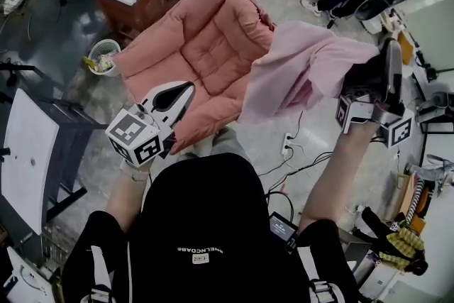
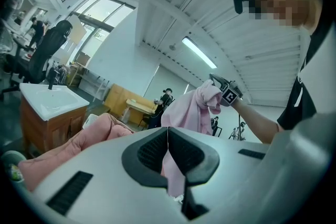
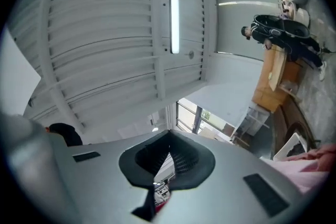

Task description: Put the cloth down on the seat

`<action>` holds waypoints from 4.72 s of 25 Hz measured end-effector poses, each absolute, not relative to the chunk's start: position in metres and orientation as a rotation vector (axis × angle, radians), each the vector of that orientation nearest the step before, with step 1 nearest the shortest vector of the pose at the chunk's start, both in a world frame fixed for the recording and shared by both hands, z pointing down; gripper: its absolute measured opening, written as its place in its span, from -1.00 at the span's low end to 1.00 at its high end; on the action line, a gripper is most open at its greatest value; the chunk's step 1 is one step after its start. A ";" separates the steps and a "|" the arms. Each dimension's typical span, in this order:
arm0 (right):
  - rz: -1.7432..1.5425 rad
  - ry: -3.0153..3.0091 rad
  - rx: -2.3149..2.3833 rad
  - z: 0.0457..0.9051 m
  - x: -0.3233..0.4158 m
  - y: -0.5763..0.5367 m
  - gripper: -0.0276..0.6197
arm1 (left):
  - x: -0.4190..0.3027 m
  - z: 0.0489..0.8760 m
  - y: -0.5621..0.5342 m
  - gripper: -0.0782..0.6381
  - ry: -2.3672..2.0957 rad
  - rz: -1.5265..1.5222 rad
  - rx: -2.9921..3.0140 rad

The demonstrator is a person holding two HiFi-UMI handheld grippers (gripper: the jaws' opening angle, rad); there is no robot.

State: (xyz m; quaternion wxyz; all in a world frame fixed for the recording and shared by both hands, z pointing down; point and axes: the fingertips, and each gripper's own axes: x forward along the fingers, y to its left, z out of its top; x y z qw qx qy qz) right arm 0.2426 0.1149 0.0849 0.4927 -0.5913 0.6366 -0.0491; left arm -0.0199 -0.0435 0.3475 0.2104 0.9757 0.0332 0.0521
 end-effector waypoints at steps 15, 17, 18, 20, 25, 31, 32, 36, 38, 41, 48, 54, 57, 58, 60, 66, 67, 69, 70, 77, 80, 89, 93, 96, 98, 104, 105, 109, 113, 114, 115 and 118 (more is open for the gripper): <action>-0.323 1.691 -1.138 0.075 0.279 -0.018 -0.84 | -0.010 0.336 -0.080 -0.74 -0.241 0.076 2.717; -0.347 1.715 -1.100 0.067 0.282 -0.042 -0.84 | -0.008 0.334 -0.090 -0.74 -0.295 0.064 2.704; -0.355 1.726 -1.083 0.064 0.282 -0.052 -0.84 | -0.008 0.335 -0.094 -0.74 -0.316 0.061 2.700; -0.368 1.754 -1.044 0.056 0.277 -0.071 -0.84 | -0.008 0.336 -0.100 -0.74 -0.356 0.055 2.695; -0.405 1.825 -0.941 0.034 0.266 -0.115 -0.84 | -0.013 0.334 -0.112 -0.74 -0.471 0.039 2.677; -0.432 1.895 -0.815 0.018 0.249 -0.147 -0.84 | -0.029 0.336 -0.116 -0.74 -0.616 0.014 2.651; -0.436 1.906 -0.795 0.017 0.245 -0.152 -0.84 | -0.032 0.337 -0.116 -0.74 -0.643 0.012 2.646; -0.483 1.920 -0.750 0.028 0.238 -0.171 -0.84 | -0.040 0.339 -0.116 -0.74 -0.724 0.013 2.628; -0.523 1.922 -0.749 0.042 0.235 -0.182 -0.84 | -0.044 0.341 -0.116 -0.74 -0.757 0.025 2.617; -0.604 1.927 -0.762 0.075 0.229 -0.197 -0.84 | -0.051 0.346 -0.117 -0.74 -0.796 0.047 2.594; -0.865 1.934 -0.891 0.202 0.225 -0.227 -0.84 | -0.051 0.370 -0.117 -0.74 -0.841 0.111 2.546; -1.080 1.898 -0.965 0.309 0.223 -0.241 -0.84 | -0.045 0.398 -0.118 -0.74 -0.867 0.177 2.495; -1.165 1.930 -1.033 0.356 0.220 -0.246 -0.84 | -0.042 0.406 -0.119 -0.74 -0.887 0.199 2.471; -1.196 1.943 -1.055 0.372 0.219 -0.247 -0.84 | -0.042 0.408 -0.118 -0.74 -0.897 0.207 2.460; -1.258 1.960 -1.083 0.402 0.216 -0.249 -0.84 | -0.042 0.414 -0.116 -0.74 -0.923 0.225 2.439; -1.380 2.017 -1.124 0.473 0.208 -0.248 -0.84 | -0.046 0.433 -0.109 -0.74 -0.992 0.241 2.382; -1.403 2.028 -1.136 0.484 0.206 -0.247 -0.84 | -0.046 0.435 -0.106 -0.74 -1.002 0.244 2.370; -1.439 2.053 -1.153 0.505 0.203 -0.247 -0.84 | -0.046 0.439 -0.105 -0.74 -1.019 0.248 2.354; -1.456 2.070 -1.158 0.516 0.202 -0.247 -0.84 | -0.046 0.442 -0.105 -0.74 -1.027 0.248 2.347; -1.599 2.177 -1.229 0.598 0.196 -0.235 -0.84 | -0.047 0.457 -0.092 -0.74 -1.107 0.230 2.278; -1.674 2.188 -1.273 0.635 0.196 -0.230 -0.84 | -0.050 0.467 -0.086 -0.74 -1.128 0.229 2.249; -1.865 2.186 -1.357 0.731 0.187 -0.217 -0.84 | -0.059 0.500 -0.066 -0.74 -1.174 0.230 2.153; -1.931 2.156 -1.388 0.767 0.183 -0.219 -0.84 | -0.062 0.514 -0.060 -0.74 -1.174 0.238 2.117; -1.969 2.145 -1.416 0.794 0.181 -0.223 -0.84 | -0.063 0.524 -0.059 -0.74 -1.175 0.249 2.098; -1.992 2.137 -1.438 0.811 0.180 -0.226 -0.84 | -0.064 0.530 -0.057 -0.74 -1.173 0.259 2.085; -2.060 2.029 -1.500 0.852 0.177 -0.238 -0.84 | -0.068 0.545 -0.061 -0.74 -1.158 0.286 2.059; -2.067 2.016 -1.511 0.859 0.177 -0.240 -0.84 | -0.069 0.548 -0.062 -0.74 -1.155 0.289 2.056; -2.102 1.961 -1.574 0.885 0.175 -0.244 -0.84 | -0.073 0.557 -0.065 -0.74 -1.146 0.295 2.042; -2.102 1.901 -1.623 0.900 0.179 -0.251 -0.83 | -0.076 0.565 -0.066 -0.74 -1.141 0.305 2.034; -2.101 1.893 -1.627 0.903 0.180 -0.254 -0.83 | -0.077 0.566 -0.066 -0.74 -1.142 0.305 2.032; -2.101 1.891 -1.628 0.904 0.180 -0.256 -0.83 | -0.078 0.566 -0.066 -0.74 -1.143 0.304 2.030; -2.108 1.916 -1.643 0.902 0.176 -0.258 -0.83 | -0.083 0.565 -0.063 -0.74 -1.148 0.297 2.024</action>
